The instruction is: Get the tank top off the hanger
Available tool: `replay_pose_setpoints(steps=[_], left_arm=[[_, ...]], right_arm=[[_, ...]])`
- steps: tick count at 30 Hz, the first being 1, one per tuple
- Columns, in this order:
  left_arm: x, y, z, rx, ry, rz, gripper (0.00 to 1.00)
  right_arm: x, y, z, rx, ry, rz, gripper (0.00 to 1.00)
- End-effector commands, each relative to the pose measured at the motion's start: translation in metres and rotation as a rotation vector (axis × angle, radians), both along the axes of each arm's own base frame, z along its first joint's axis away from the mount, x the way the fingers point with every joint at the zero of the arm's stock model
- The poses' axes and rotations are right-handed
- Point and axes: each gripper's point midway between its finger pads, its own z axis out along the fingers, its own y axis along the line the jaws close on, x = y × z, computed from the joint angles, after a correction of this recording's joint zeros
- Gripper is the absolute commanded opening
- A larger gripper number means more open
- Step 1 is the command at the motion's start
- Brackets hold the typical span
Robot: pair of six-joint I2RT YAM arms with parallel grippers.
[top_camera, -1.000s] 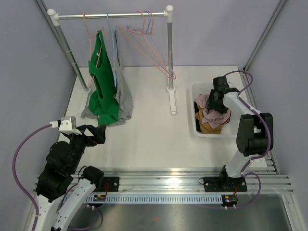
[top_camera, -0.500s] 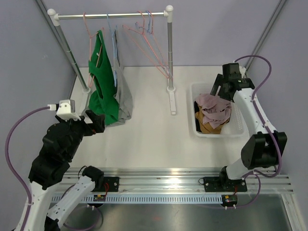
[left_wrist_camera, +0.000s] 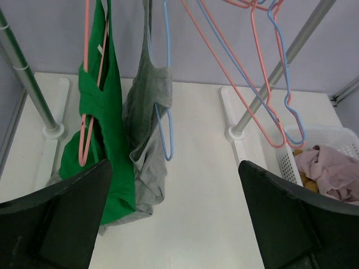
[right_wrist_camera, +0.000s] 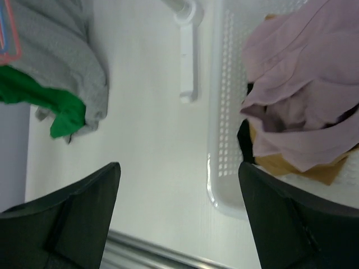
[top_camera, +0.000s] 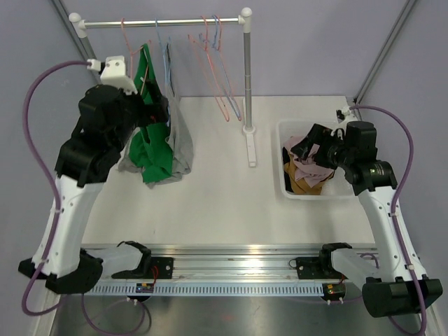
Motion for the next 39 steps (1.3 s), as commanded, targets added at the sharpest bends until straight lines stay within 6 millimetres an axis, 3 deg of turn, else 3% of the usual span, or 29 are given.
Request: replay_pose_setpoints(steps=[1, 7, 8, 13, 18, 20, 21, 24, 26, 29, 31, 34, 37, 39], left_arm=[[0.041, -0.009, 0.014, 0.072, -0.013, 0.018, 0.99], [0.095, -0.015, 0.031, 0.095, -0.048, 0.067, 0.99], [0.11, -0.019, 0.022, 0.103, -0.029, 0.069, 0.99], [0.152, -0.014, 0.018, 0.117, -0.01, 0.083, 0.99], [0.189, -0.009, 0.004, 0.119, 0.009, 0.074, 0.85], [0.196, -0.007, -0.002, 0.13, 0.021, 0.068, 0.81], [0.202, -0.009, -0.006, 0.136, 0.026, 0.06, 0.71], [0.21, -0.007, -0.013, 0.154, 0.037, 0.057, 0.59], [0.217, -0.008, -0.021, 0.166, 0.047, 0.047, 0.57], [0.223, -0.007, -0.029, 0.17, 0.069, 0.05, 0.47], [0.224, -0.008, -0.033, 0.169, 0.077, 0.05, 0.35], [0.223, -0.008, -0.029, 0.162, 0.072, 0.05, 0.14], [0.218, -0.006, -0.018, 0.152, 0.047, 0.059, 0.0], [0.215, -0.005, -0.009, 0.144, 0.028, 0.066, 0.0]], right_arm=[[-0.015, 0.036, -0.004, 0.135, 0.004, 0.172, 0.92], [-0.042, 0.052, -0.006, 0.159, -0.02, 0.259, 0.9], [-0.046, 0.056, -0.005, 0.167, -0.025, 0.274, 0.9], [-0.062, 0.061, 0.007, 0.155, -0.074, 0.31, 0.94], [-0.068, 0.062, 0.014, 0.137, -0.106, 0.328, 1.0], [-0.069, 0.062, 0.013, 0.135, -0.102, 0.331, 1.0], [-0.07, 0.063, 0.012, 0.135, -0.101, 0.331, 1.0], [-0.07, 0.064, 0.013, 0.14, -0.105, 0.335, 1.0], [-0.071, 0.065, 0.015, 0.142, -0.107, 0.339, 0.99], [-0.071, 0.064, 0.015, 0.131, -0.101, 0.333, 0.99], [-0.07, 0.064, 0.013, 0.124, -0.097, 0.331, 0.99], [-0.069, 0.064, 0.013, 0.124, -0.092, 0.331, 0.99], [-0.068, 0.065, 0.012, 0.123, -0.088, 0.336, 0.99], [-0.067, 0.064, 0.012, 0.116, -0.087, 0.332, 0.99]])
